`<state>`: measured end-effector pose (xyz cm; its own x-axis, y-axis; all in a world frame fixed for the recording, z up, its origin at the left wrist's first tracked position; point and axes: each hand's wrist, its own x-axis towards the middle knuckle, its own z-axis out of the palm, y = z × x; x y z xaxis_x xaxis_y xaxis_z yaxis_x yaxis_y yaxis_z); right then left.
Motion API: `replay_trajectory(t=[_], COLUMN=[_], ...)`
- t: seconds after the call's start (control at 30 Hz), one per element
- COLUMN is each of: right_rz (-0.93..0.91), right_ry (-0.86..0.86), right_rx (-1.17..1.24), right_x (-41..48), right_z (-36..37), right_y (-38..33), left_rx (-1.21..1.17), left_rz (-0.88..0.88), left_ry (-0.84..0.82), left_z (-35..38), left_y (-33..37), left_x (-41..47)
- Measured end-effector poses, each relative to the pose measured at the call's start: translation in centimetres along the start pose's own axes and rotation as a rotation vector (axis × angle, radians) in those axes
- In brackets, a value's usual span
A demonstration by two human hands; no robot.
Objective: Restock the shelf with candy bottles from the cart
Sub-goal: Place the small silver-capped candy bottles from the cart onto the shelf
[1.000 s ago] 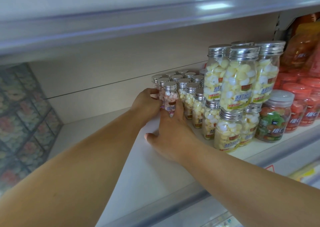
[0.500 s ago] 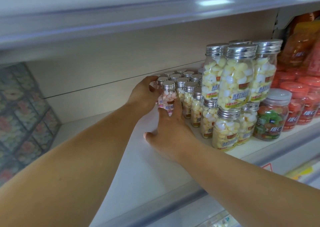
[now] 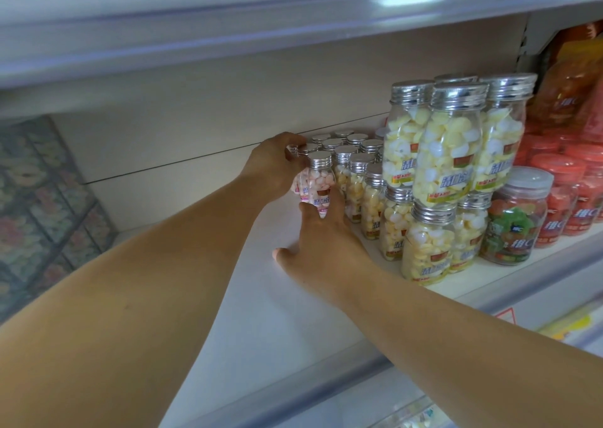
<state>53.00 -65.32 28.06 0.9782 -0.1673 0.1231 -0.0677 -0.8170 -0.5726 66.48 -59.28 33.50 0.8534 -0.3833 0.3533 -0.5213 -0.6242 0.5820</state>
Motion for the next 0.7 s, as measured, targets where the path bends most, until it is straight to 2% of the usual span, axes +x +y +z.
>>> replay_trajectory(t=[0.17,0.37,0.7], right_rz=[-0.007,-0.006,-0.001], right_ry=[0.012,0.03,0.018], right_rx=[0.002,0.011,0.006], right_x=[-0.02,-0.08,-0.23], right_z=[0.06,0.12,-0.22], right_y=[0.02,0.04,-0.09], left_rx=[0.041,0.17,0.144], left_rz=[0.023,0.067,0.021], left_ry=[0.033,-0.063,0.01], left_z=[0.13,-0.2,-0.4], left_y=[0.02,0.14,0.31], left_x=[0.02,-0.36,-0.64])
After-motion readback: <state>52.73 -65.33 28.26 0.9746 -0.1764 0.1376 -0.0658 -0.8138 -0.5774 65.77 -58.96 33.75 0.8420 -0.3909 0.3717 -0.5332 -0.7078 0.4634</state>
